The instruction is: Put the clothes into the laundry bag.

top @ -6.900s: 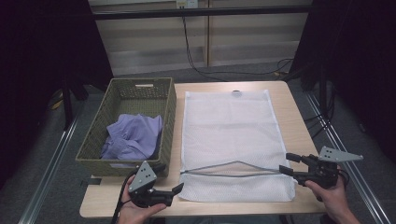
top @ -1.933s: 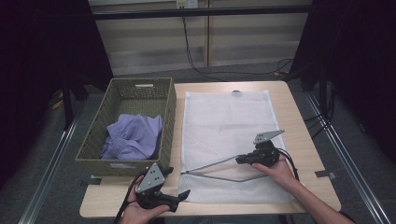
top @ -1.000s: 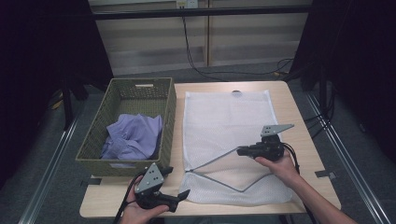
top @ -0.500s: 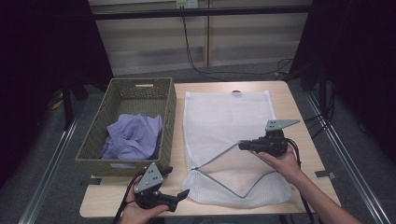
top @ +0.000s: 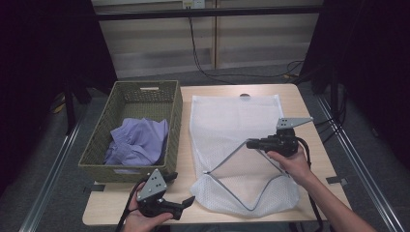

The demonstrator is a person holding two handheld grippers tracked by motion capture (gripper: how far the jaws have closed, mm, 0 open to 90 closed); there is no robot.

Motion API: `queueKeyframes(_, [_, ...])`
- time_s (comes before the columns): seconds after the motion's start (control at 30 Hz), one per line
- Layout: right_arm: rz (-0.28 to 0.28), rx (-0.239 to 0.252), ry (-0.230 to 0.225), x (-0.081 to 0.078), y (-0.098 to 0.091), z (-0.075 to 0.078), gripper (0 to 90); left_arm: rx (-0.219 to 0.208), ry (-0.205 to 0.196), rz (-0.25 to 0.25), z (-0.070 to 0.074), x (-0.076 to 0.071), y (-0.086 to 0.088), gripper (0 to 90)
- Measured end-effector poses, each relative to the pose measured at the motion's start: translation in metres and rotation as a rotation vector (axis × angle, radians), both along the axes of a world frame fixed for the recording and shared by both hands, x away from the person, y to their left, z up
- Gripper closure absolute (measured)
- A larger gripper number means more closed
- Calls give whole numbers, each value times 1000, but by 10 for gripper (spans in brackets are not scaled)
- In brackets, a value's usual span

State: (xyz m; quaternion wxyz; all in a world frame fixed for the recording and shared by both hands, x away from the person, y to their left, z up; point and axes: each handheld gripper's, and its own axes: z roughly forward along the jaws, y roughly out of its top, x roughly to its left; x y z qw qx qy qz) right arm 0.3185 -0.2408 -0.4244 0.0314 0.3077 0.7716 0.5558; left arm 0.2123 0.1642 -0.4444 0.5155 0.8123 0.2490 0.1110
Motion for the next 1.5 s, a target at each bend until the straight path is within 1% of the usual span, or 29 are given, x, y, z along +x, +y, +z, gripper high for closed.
queueKeyframes(0.1, [0, 10, -9, 2, 0, 4, 885, 6, -4, 1, 0, 1, 1, 84])
queueKeyframes(0.27, [-7, 33, -32, 5, -1, 11, 885, 15, 2, 10, 0, 0, 0, 84])
queueKeyframes(0.3, [-9, 36, -35, 6, -1, 11, 885, 17, -7, 7, 0, 0, 0, 84])
queueKeyframes(0.33, [-9, 36, -36, 7, -1, 12, 885, 11, -2, 2, 0, 0, 0, 84])
queueKeyframes(0.4, [-12, 45, -40, 9, -1, 15, 885, 11, -6, 0, 0, 0, 1, 84])
queueKeyframes(0.53, [-9, 54, -59, 11, -1, 23, 884, 12, -5, 3, 0, 0, 1, 84])
queueKeyframes(0.57, [-11, 57, -64, 12, 0, 25, 885, 7, -1, 2, -1, 0, 1, 84])
queueKeyframes(0.6, [-14, 59, -68, 13, 0, 27, 885, 18, -7, 3, 0, 0, 1, 84])
queueKeyframes(0.63, [-14, 61, -75, 13, 0, 29, 885, 23, -5, 5, 0, -1, 1, 84])
queueKeyframes(0.67, [-18, 70, -76, 13, 0, 30, 885, 18, -3, 6, 0, -1, 0, 84])
queueKeyframes(0.73, [-18, 102, -81, 14, -1, 31, 885, 19, -7, -2, 0, -1, 0, 84])
queueKeyframes(0.77, [-18, 94, -81, 14, -1, 31, 885, 10, -5, -2, 1, -1, 0, 84])
queueKeyframes(0.8, [-15, 90, -81, 14, 0, 30, 885, 16, -11, -4, 2, -1, 0, 84])
queueKeyframes(0.9, [-12, 82, -75, 15, 0, 27, 885, 0, -25, -7, 7, -1, 3, 85])
queueKeyframes(0.93, [-12, 82, -72, 15, 0, 26, 885, -16, -28, -4, 10, -1, 4, 86])
queueKeyframes(0.97, [-13, 82, -71, 16, 0, 26, 885, -12, -40, 10, 14, -1, 7, 89])
queueKeyframes(1.0, [-13, 84, -71, 16, 0, 26, 885, -29, -44, 13, 17, 0, 9, 89])
queueKeyframes(1.03, [-12, 84, -71, 16, 0, 25, 884, -33, -50, 21, 21, 1, 11, 89])
queueKeyframes(1.1, [-8, 81, -70, 16, 1, 25, 883, -50, -56, -4, 30, 4, 17, 75])
queueKeyframes(1.13, [-10, 79, -71, 16, 1, 25, 883, -49, -67, 3, 34, 5, 21, 74])
queueKeyframes(1.17, [-7, 77, -72, 16, 1, 24, 883, -56, -74, 30, 37, 6, 24, 72])
queueKeyframes(1.23, [-7, 76, -70, 16, 2, 24, 883, -51, -72, 53, 42, 10, 32, 61])
queueKeyframes(1.27, [-4, 77, -68, 16, 2, 24, 883, -44, -76, 83, 44, 11, 36, 68])
queueKeyframes(1.3, [-2, 75, -69, 16, 2, 23, 882, -43, -75, 90, 46, 13, 40, 67])
queueKeyframes(1.33, [-4, 74, -67, 15, 2, 23, 882, -39, -61, 102, 48, 15, 45, 68])
queueKeyframes(1.4, [-3, 72, -68, 16, 2, 22, 882, -54, -70, 136, 53, 20, 55, 77])
queueKeyframes(1.43, [-3, 71, -68, 16, 2, 22, 882, -57, -64, 151, 55, 23, 59, 76])
queueKeyframes(1.47, [-5, 69, -64, 16, 2, 21, 882, -50, -60, 167, 58, 28, 64, 75])
queueKeyframes(1.5, [-4, 70, -62, 16, 2, 21, 882, -51, -46, 175, 61, 34, 69, 71])
